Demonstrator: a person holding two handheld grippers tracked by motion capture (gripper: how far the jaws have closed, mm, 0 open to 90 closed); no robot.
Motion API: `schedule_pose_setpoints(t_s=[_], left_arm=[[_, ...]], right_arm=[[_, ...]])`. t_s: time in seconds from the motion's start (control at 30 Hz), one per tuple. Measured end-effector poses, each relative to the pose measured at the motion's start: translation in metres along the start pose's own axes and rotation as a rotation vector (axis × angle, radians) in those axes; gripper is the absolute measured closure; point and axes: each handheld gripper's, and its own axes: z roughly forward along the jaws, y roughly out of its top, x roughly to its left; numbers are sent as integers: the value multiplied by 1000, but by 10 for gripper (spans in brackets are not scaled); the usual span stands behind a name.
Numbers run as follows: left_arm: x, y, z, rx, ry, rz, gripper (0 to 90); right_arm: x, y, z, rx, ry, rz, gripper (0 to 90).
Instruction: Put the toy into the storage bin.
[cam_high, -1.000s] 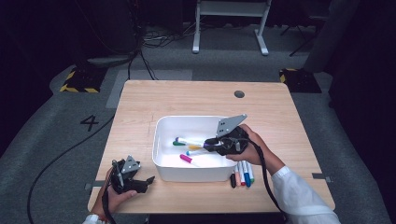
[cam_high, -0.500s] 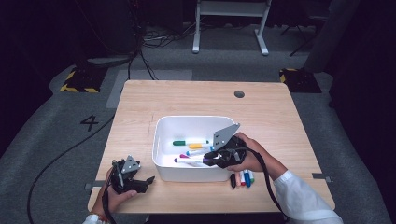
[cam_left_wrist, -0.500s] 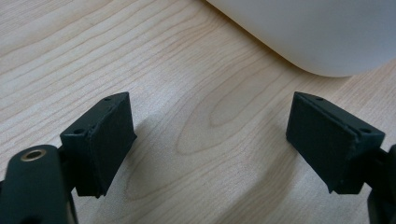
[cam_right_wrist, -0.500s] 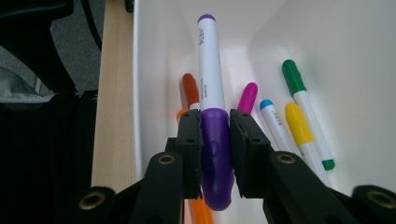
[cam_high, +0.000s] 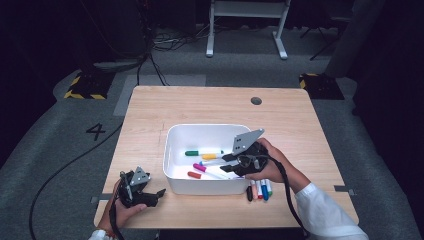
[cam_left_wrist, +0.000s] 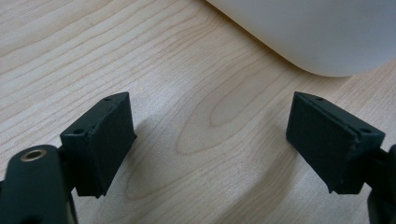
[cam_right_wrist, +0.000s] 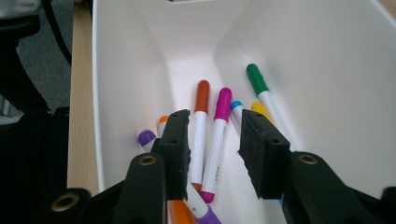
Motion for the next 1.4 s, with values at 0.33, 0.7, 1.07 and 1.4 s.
schedule_pose_setpoints(t_s=[0.33,0.7,1.07,1.4], left_arm=[[0,0,0,-1,2,0,153],[0,0,0,-1,2,0,153],[0,0,0,-1,2,0,153],[0,0,0,-1,2,0,153]], right_arm=[[-5,-17,-52,-133,-181,84,441],[3,-68,-94,-188,-334,181,381],[4,-132,-65,-134,-355,302,355],[-10,-156,-22,-47,-369,350,383]])
